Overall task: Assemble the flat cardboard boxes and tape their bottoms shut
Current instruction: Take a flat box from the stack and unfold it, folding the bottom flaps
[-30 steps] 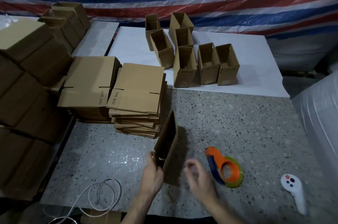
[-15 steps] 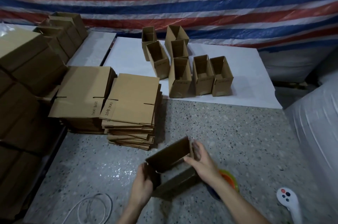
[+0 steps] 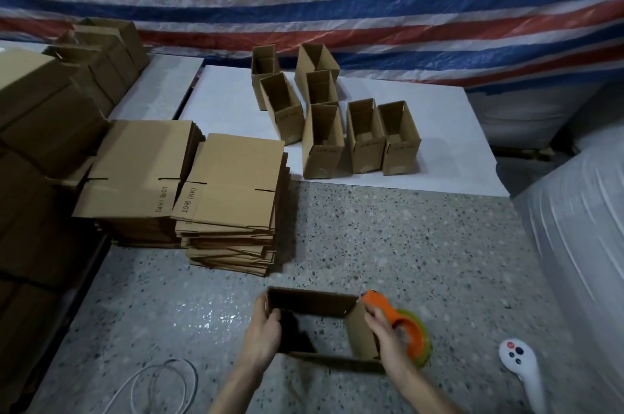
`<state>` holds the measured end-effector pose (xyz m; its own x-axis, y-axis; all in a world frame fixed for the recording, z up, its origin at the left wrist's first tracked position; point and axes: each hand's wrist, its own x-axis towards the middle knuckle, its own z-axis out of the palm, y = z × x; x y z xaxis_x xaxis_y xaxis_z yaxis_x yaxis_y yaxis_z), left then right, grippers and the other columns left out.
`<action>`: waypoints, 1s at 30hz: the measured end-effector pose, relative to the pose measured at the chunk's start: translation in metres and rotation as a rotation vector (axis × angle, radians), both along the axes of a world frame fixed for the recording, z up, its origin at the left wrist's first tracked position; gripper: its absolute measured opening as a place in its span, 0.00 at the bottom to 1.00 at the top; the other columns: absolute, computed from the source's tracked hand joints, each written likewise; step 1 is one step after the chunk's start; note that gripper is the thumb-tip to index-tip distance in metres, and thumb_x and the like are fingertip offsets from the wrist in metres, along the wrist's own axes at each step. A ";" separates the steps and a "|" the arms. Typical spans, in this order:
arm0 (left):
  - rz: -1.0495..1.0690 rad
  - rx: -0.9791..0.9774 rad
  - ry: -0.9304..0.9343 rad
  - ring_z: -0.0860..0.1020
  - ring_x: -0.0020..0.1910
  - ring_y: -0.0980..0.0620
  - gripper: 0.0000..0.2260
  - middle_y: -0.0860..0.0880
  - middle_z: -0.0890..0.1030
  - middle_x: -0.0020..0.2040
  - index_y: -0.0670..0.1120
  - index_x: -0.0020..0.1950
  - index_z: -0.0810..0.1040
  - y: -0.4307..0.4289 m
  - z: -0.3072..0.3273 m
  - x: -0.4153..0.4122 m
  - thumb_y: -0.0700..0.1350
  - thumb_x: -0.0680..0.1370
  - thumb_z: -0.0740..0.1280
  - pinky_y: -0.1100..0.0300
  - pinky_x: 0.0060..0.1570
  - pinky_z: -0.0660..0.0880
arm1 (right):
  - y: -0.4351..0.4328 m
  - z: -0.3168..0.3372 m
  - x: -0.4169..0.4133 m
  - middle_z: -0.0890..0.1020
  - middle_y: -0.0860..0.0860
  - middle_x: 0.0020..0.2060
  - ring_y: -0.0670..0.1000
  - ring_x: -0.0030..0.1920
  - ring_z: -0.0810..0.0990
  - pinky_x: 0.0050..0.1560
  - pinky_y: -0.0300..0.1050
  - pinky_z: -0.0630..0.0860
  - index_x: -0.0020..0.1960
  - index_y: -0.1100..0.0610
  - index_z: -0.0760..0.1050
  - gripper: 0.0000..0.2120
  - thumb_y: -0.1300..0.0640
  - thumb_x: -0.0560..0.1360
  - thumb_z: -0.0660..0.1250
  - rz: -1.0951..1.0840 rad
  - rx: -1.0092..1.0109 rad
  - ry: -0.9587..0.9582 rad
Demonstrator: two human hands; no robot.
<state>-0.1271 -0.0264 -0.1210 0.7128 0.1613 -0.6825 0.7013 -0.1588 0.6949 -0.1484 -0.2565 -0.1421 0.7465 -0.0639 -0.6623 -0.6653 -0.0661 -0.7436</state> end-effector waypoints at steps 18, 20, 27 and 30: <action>-0.015 -0.380 0.064 0.84 0.56 0.47 0.17 0.49 0.84 0.59 0.58 0.62 0.81 0.057 -0.014 -0.010 0.57 0.74 0.74 0.52 0.53 0.79 | 0.022 -0.014 0.013 0.77 0.39 0.51 0.35 0.48 0.74 0.39 0.30 0.70 0.74 0.51 0.66 0.30 0.50 0.76 0.74 0.036 -0.084 0.031; -0.006 -0.392 0.073 0.83 0.57 0.46 0.18 0.48 0.84 0.58 0.55 0.63 0.81 0.058 -0.017 -0.013 0.55 0.74 0.73 0.50 0.56 0.79 | 0.022 -0.014 0.022 0.78 0.44 0.55 0.40 0.49 0.76 0.40 0.33 0.72 0.75 0.53 0.64 0.32 0.50 0.76 0.74 0.105 -0.123 0.057; -0.061 -0.442 0.140 0.82 0.58 0.41 0.22 0.41 0.82 0.60 0.45 0.63 0.79 0.066 -0.025 -0.021 0.50 0.71 0.76 0.47 0.57 0.80 | 0.006 -0.024 0.035 0.54 0.51 0.81 0.54 0.80 0.55 0.77 0.48 0.55 0.82 0.50 0.42 0.45 0.42 0.78 0.68 0.305 -0.064 0.155; -0.084 -0.394 0.212 0.80 0.61 0.41 0.26 0.43 0.80 0.63 0.49 0.67 0.75 0.061 -0.029 -0.024 0.55 0.71 0.75 0.48 0.60 0.78 | 0.007 -0.028 0.034 0.54 0.52 0.81 0.54 0.79 0.55 0.78 0.50 0.56 0.82 0.50 0.41 0.46 0.41 0.78 0.68 0.292 -0.061 0.151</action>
<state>-0.1514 0.0349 -0.1502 0.5505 -0.1928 -0.8123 0.8304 0.0263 0.5565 -0.1149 -0.2493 -0.1699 0.6328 0.0953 -0.7684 -0.7144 -0.3110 -0.6269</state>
